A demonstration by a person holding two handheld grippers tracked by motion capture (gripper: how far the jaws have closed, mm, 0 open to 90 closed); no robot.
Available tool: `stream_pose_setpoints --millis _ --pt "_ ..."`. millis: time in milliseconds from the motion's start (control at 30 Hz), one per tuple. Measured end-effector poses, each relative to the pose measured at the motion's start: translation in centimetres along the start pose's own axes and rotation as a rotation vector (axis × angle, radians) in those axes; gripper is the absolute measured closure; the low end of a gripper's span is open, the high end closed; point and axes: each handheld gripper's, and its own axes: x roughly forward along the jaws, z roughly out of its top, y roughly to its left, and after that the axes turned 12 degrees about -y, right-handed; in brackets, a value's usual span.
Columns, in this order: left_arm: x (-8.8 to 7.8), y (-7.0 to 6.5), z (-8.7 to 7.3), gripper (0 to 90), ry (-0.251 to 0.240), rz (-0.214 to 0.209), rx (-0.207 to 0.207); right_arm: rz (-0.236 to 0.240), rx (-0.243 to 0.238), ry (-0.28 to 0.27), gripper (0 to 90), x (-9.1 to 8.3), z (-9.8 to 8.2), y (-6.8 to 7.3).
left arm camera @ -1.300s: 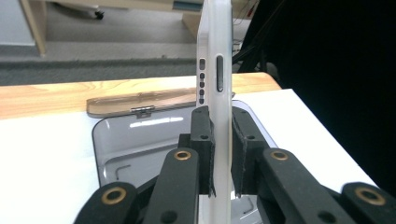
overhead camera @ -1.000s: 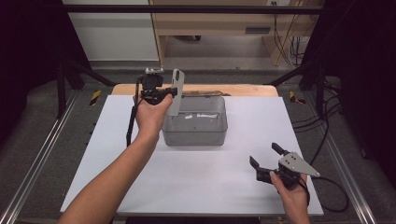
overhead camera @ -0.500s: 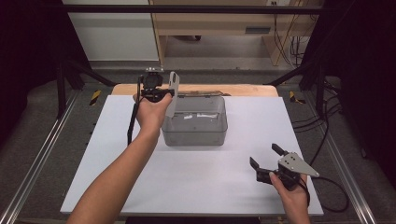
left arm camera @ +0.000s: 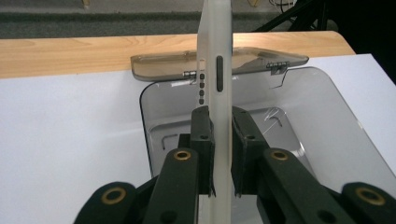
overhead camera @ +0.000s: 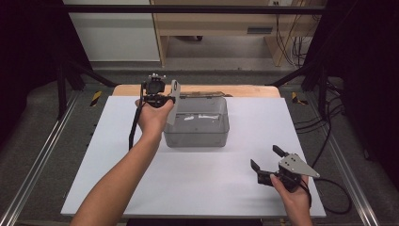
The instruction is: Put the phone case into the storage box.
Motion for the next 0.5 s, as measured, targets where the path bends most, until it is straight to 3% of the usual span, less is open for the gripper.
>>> stream_pose_setpoints --millis 500 --pt "0.8 0.6 -1.6 80.7 0.046 0.014 -0.024 0.007 -0.01 0.019 6.5 0.2 -0.2 0.1"
